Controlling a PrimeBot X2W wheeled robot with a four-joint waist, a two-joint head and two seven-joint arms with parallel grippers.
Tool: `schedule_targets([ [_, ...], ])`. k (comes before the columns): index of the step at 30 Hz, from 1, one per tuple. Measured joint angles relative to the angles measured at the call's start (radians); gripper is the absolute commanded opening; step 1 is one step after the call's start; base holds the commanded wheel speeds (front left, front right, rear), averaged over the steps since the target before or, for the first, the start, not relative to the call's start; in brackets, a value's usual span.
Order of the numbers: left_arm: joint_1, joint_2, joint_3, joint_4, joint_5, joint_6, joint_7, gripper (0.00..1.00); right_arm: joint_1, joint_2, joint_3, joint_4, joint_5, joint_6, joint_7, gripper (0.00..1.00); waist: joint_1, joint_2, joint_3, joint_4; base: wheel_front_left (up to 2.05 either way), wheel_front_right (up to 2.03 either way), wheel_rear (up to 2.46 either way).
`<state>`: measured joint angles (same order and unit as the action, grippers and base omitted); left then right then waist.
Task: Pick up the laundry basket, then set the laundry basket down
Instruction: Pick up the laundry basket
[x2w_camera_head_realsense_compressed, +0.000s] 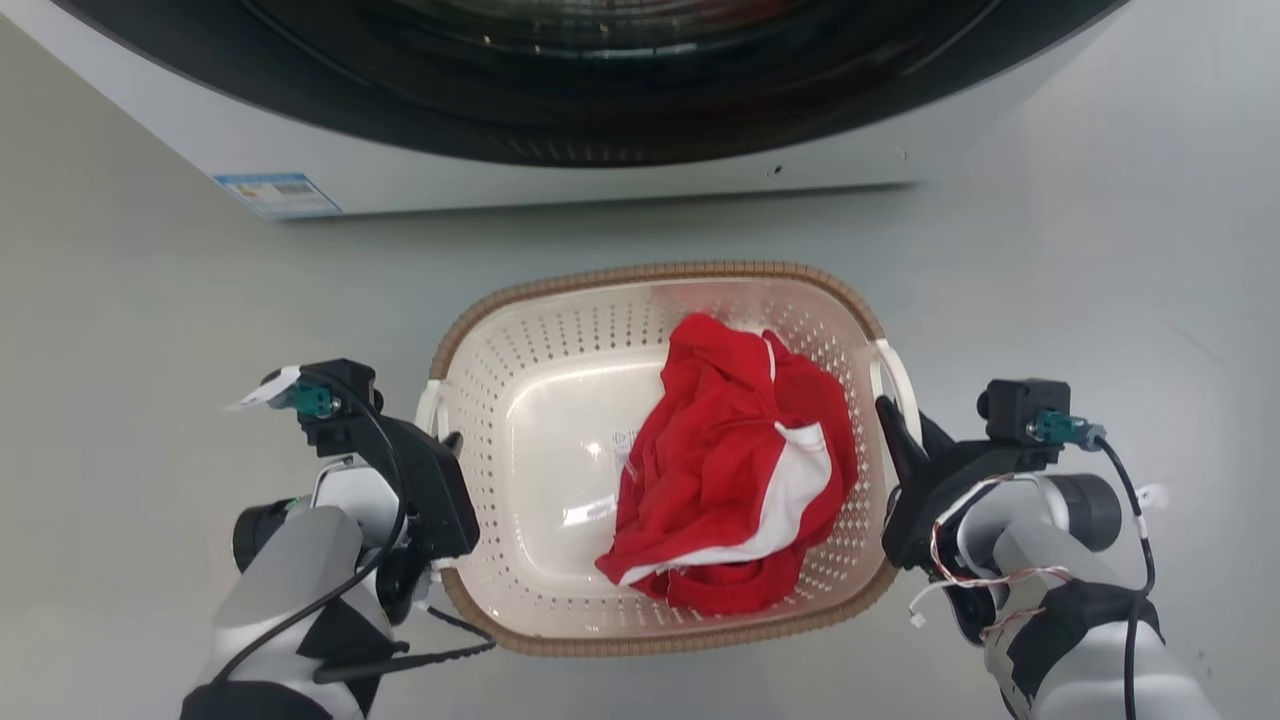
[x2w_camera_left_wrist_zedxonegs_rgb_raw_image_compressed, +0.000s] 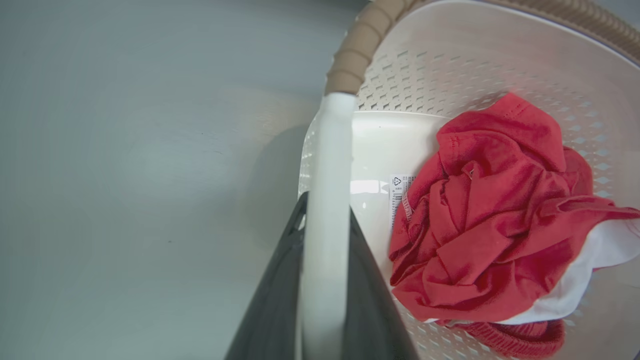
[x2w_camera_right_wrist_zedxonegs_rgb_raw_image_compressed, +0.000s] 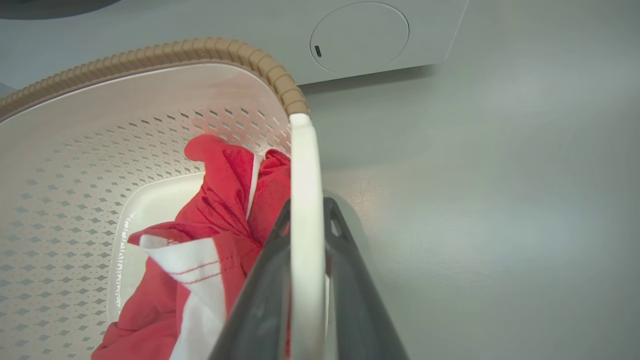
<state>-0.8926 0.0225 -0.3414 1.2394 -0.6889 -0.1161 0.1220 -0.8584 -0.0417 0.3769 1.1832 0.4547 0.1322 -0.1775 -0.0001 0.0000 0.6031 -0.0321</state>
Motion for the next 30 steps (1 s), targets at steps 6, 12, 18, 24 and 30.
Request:
schedule_targets([
  [6,0.03,-0.01,-0.001,0.016,-0.012,-0.007,0.037,0.0,0.034,0.004,-0.001,0.04,0.014,0.006,0.011,0.0,-0.0001,-0.0001,-0.084,0.007,0.0,0.0,0.0],
  [12,0.063,-0.016,0.0,0.026,-0.04,-0.007,0.071,0.0,0.068,0.009,-0.005,0.057,0.04,0.009,0.033,0.0,-0.0001,-0.0001,-0.171,0.014,0.0,0.0,0.0],
  [18,0.104,-0.019,-0.001,0.041,-0.047,-0.009,0.123,0.0,0.115,0.015,-0.005,0.075,0.055,0.009,0.075,0.0,-0.0001,-0.0001,-0.274,0.02,0.0,0.0,0.0],
  [24,0.151,-0.021,-0.002,0.048,-0.053,-0.009,0.168,0.0,0.167,0.018,0.002,0.083,0.067,0.009,0.123,0.0,-0.0002,-0.0001,-0.364,0.024,0.0,0.0,0.0],
  [30,0.194,-0.022,0.0,0.052,-0.066,-0.009,0.204,0.0,0.223,0.021,0.007,0.085,0.096,0.009,0.17,0.0,-0.0001,-0.0002,-0.452,0.027,0.0,0.0,0.0],
])
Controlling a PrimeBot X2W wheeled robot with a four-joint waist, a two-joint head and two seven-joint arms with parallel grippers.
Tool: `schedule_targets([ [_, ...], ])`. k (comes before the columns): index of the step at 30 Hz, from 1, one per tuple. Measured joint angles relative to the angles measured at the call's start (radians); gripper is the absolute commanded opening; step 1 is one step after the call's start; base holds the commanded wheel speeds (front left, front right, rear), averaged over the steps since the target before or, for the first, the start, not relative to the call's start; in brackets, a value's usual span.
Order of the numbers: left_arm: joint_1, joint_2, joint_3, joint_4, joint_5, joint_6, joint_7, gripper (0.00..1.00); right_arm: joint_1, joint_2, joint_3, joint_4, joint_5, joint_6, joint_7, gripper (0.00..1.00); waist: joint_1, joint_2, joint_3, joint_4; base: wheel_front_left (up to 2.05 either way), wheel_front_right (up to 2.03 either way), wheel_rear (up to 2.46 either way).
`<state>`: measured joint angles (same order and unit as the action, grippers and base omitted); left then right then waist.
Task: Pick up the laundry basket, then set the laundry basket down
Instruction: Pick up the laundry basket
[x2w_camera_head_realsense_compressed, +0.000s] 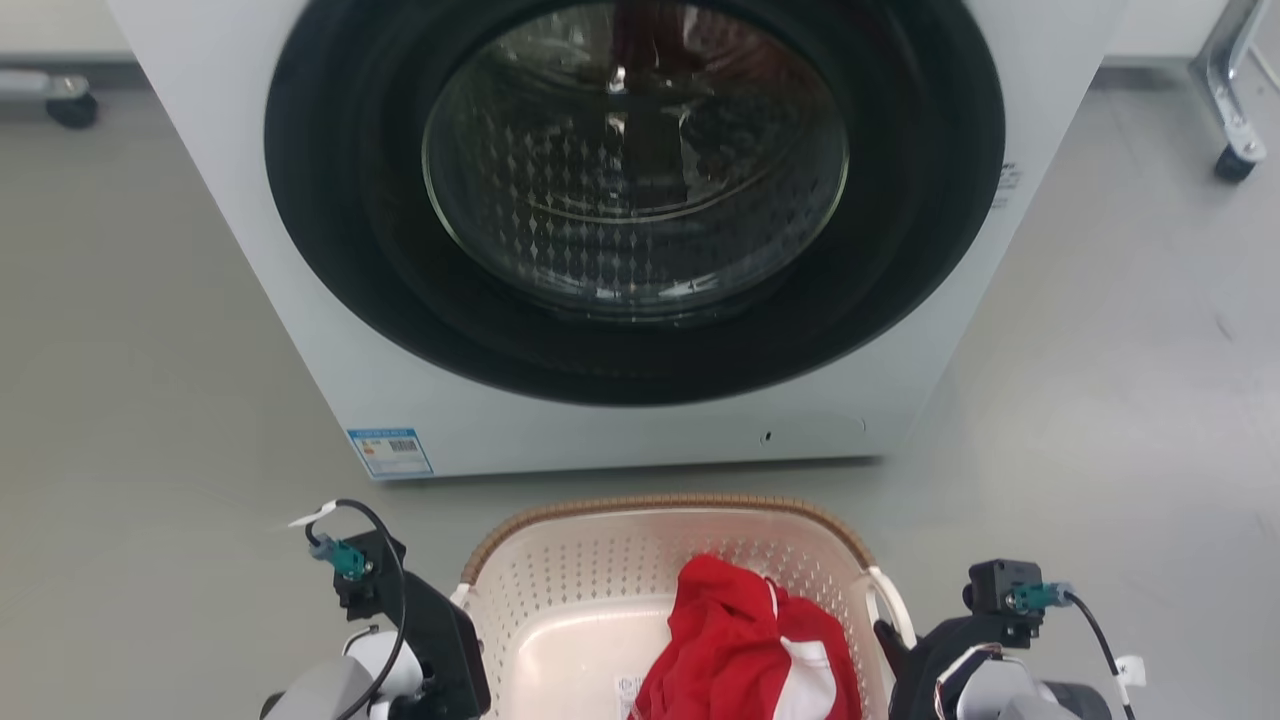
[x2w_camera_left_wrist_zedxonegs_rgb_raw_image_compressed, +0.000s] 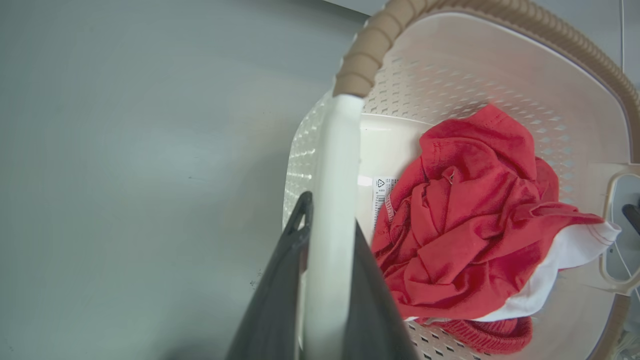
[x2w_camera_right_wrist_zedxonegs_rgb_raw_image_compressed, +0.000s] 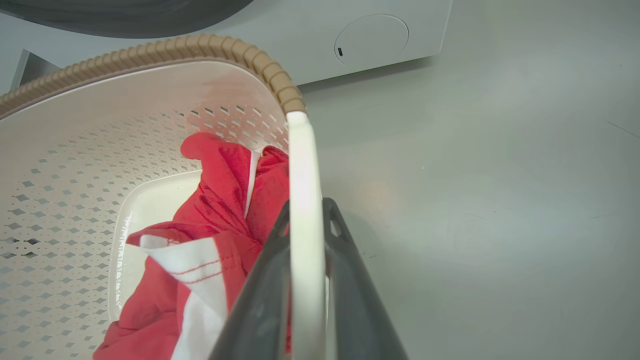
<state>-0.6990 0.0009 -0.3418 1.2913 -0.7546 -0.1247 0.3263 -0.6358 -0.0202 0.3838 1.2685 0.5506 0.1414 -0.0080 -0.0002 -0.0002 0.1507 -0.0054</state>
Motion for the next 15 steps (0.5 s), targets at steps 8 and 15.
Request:
schedule_targets([
  [8,0.057,-0.001,-0.003,0.003,-0.002,0.0,0.041,0.0,0.066,0.002,0.002,0.002,0.025,0.001,0.056,0.0,0.0,0.0001,-0.102,0.005,0.0,0.0,0.0],
  [15,0.099,-0.001,-0.005,0.007,-0.01,0.0,0.069,0.0,0.099,0.004,0.004,0.004,0.042,0.001,0.095,0.0,0.0001,0.0001,-0.154,0.009,0.0,0.0,0.0],
])
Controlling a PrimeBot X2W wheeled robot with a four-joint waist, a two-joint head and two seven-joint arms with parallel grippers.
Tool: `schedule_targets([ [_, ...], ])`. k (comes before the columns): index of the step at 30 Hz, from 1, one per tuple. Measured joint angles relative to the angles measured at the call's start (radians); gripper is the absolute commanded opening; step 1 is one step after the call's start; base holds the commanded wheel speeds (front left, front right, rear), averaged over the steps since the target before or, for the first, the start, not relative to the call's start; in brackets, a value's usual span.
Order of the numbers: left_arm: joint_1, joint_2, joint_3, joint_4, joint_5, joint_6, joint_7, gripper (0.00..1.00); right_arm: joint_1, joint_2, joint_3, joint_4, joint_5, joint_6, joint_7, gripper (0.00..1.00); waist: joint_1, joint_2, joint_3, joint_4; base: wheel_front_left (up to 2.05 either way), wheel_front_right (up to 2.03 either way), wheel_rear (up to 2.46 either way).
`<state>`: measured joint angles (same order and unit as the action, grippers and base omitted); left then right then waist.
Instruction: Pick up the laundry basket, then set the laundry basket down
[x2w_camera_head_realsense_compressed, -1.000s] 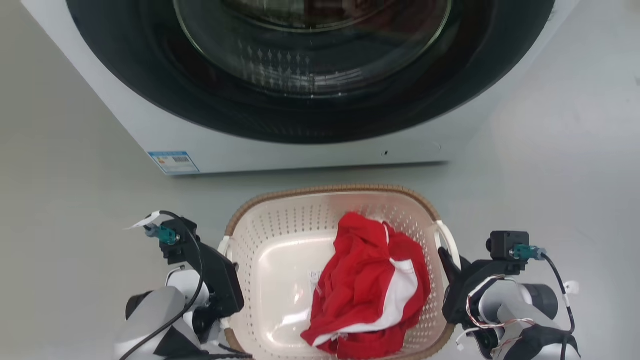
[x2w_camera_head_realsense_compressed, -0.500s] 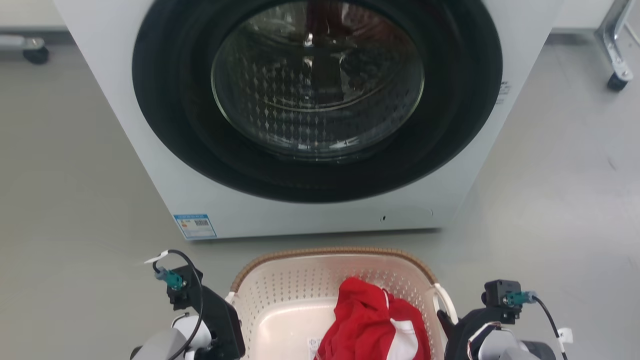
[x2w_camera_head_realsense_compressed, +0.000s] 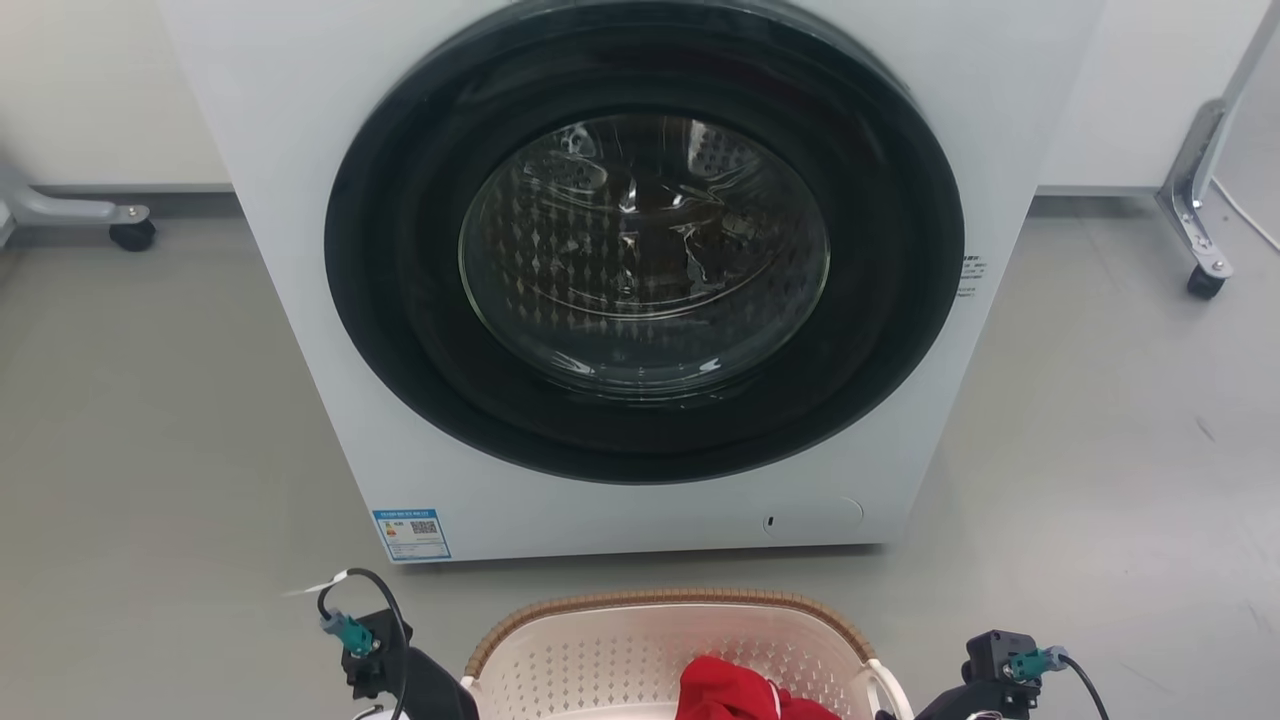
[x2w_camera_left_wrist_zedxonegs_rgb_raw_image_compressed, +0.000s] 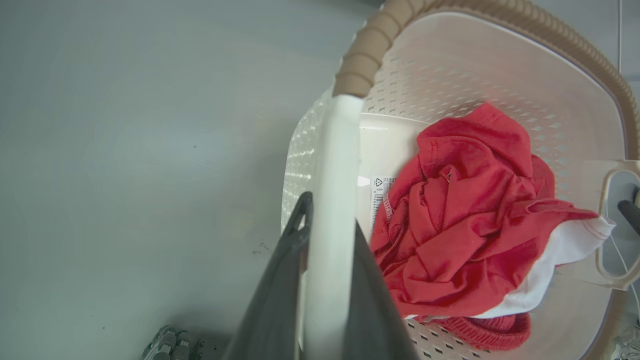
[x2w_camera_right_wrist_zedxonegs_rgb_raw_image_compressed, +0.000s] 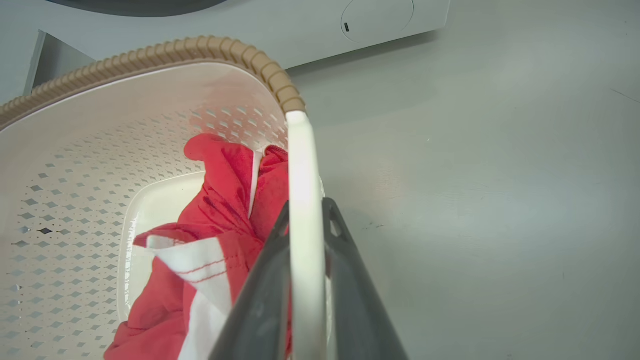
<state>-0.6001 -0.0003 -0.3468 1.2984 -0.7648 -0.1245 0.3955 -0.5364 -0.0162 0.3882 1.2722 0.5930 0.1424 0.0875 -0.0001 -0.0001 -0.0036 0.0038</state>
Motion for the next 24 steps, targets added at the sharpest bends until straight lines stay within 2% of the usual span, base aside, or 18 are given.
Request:
schedule_targets([
  [24,0.024,0.0,0.001,0.001,-0.026,0.01,0.034,0.0,0.016,-0.002,0.006,-0.006,0.035,0.0,0.036,0.0,0.0001,0.0001,-0.04,0.008,0.0,0.0,0.0],
])
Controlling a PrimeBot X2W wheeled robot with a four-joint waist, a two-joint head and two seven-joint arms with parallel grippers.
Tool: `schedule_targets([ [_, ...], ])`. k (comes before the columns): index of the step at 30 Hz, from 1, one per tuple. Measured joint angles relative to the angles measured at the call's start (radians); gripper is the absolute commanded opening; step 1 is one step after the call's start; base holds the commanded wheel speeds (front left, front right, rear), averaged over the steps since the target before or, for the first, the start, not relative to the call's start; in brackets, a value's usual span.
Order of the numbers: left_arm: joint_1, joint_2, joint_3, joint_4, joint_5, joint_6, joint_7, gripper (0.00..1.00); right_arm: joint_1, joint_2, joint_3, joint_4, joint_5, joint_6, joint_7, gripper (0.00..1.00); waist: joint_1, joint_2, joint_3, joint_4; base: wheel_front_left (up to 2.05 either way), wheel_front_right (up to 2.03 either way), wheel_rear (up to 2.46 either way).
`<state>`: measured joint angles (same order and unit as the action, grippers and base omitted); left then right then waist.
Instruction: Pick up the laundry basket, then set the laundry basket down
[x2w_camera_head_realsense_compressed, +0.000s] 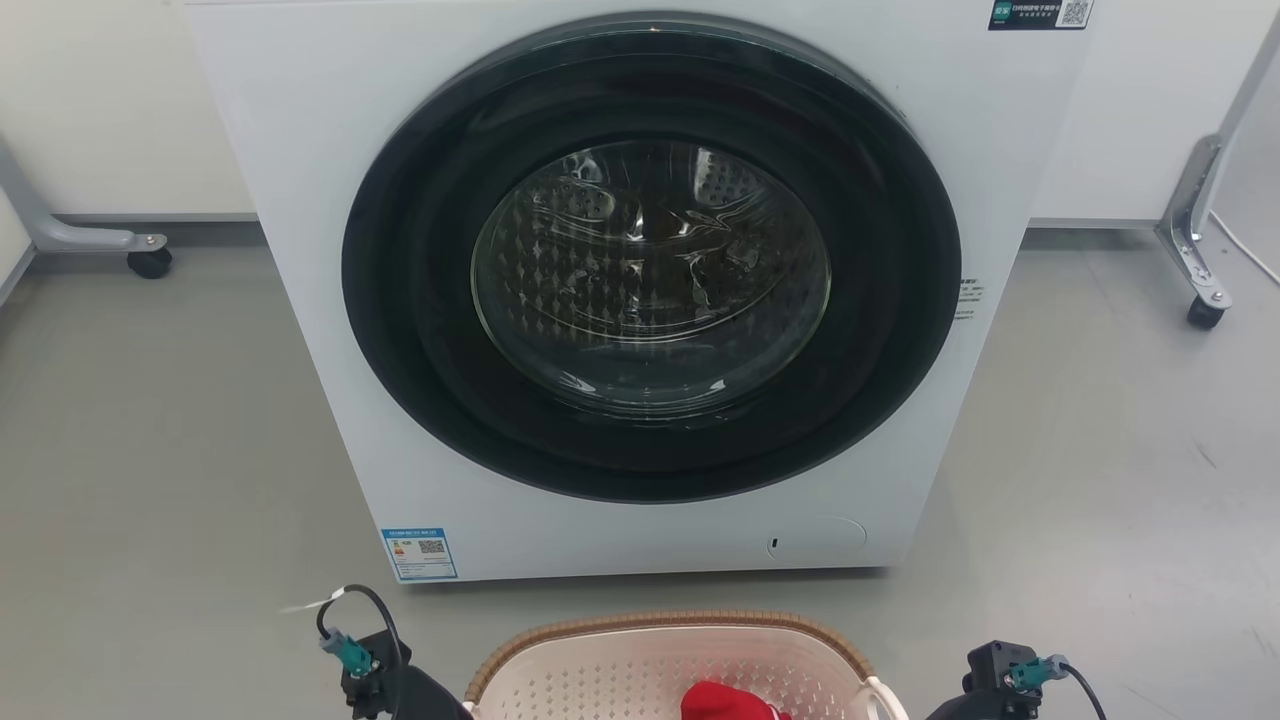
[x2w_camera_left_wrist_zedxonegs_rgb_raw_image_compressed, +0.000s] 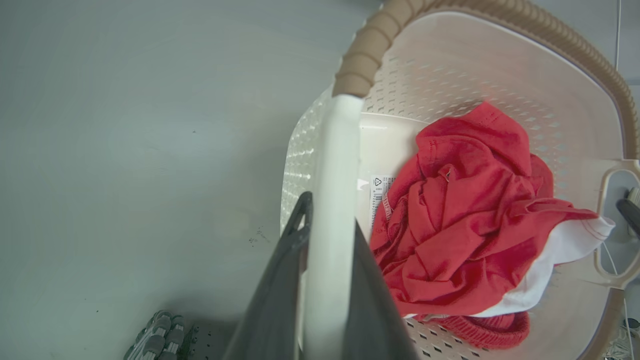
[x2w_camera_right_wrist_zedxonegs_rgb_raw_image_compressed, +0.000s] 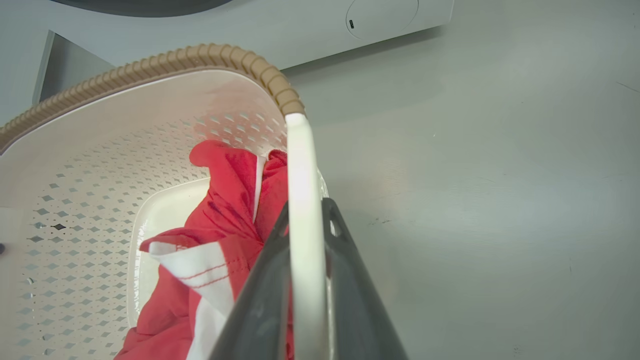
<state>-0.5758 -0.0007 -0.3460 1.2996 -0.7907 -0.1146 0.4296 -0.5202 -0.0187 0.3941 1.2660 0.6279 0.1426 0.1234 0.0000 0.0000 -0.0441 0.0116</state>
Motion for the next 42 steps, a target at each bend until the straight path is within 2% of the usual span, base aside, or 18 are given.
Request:
schedule_targets([
  [31,0.007,0.001,-0.001,0.0,0.0,0.002,-0.002,0.0,0.002,-0.004,0.016,-0.024,0.025,0.0,0.004,0.0,0.0,0.0,0.013,-0.005,0.0,0.0,0.0],
  [42,0.002,0.001,-0.001,-0.002,0.0,0.004,-0.054,0.0,-0.003,-0.006,0.023,-0.035,0.026,0.0,-0.031,0.0,0.0,0.0,0.068,-0.012,0.0,0.0,0.0],
])
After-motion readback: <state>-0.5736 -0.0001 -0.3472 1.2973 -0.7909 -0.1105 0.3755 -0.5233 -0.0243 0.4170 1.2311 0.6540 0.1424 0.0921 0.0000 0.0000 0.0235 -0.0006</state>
